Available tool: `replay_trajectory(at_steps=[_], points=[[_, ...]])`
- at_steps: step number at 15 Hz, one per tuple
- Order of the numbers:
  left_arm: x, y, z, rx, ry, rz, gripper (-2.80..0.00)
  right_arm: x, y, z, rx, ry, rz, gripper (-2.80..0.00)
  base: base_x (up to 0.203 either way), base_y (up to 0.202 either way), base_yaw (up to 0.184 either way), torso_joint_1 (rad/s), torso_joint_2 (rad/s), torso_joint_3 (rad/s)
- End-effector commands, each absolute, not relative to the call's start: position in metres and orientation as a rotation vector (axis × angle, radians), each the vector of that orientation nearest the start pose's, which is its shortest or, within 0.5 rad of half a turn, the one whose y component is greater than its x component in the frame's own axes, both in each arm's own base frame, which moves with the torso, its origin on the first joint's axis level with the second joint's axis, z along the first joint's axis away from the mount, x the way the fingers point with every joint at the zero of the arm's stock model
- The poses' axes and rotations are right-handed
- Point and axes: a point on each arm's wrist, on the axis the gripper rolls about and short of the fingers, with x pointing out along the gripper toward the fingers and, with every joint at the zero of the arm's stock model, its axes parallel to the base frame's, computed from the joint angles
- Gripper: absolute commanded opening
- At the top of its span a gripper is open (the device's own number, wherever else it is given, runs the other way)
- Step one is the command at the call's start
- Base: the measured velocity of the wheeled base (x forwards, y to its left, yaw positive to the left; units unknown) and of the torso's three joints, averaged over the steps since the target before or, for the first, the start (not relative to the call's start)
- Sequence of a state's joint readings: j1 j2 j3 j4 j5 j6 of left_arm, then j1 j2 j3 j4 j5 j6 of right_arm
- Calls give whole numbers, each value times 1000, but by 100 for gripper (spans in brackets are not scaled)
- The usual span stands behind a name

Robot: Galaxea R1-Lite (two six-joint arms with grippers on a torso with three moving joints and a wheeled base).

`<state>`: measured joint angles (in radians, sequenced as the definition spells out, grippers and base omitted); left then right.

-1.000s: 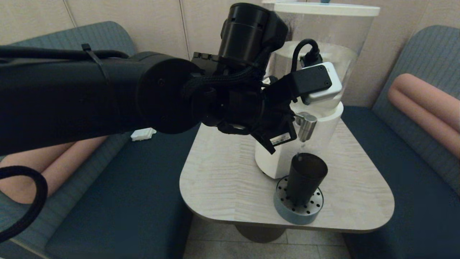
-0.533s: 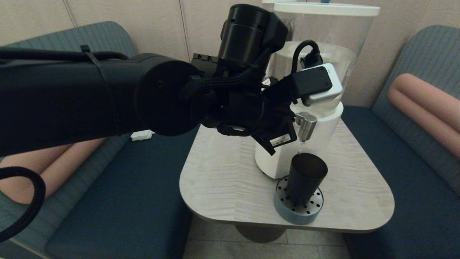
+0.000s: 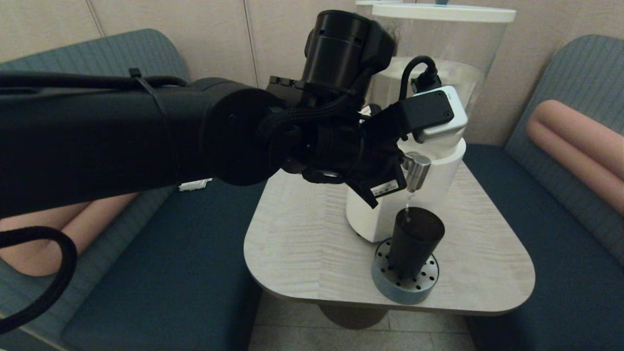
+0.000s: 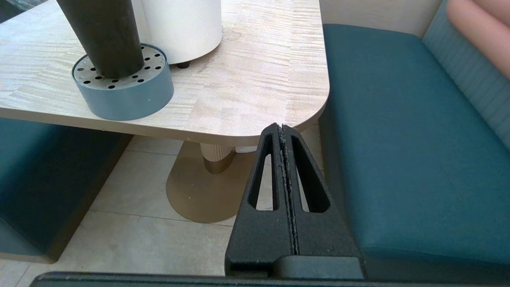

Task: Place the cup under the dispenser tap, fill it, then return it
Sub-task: Turn off the faucet

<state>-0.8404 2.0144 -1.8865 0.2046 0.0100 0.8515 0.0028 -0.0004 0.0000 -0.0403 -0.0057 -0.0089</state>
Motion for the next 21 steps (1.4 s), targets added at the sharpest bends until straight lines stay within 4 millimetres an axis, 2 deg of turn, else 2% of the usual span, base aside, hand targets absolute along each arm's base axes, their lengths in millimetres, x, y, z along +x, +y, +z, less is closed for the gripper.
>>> replay_trajectory(at_steps=[1, 12, 21], points=[[276, -308, 285, 943, -51, -916, -280, -22, 0, 76, -9, -28, -3, -280, 0, 0, 0, 0, 0, 0], [282, -315, 283, 932, -75, -915, -280, -22, 0, 76, -9, -27, -3, -280, 0, 0, 0, 0, 0, 0], [292, -331, 273, 906, -142, -902, -280, -22, 0, 76, -9, -28, -3, -280, 0, 0, 0, 0, 0, 0]])
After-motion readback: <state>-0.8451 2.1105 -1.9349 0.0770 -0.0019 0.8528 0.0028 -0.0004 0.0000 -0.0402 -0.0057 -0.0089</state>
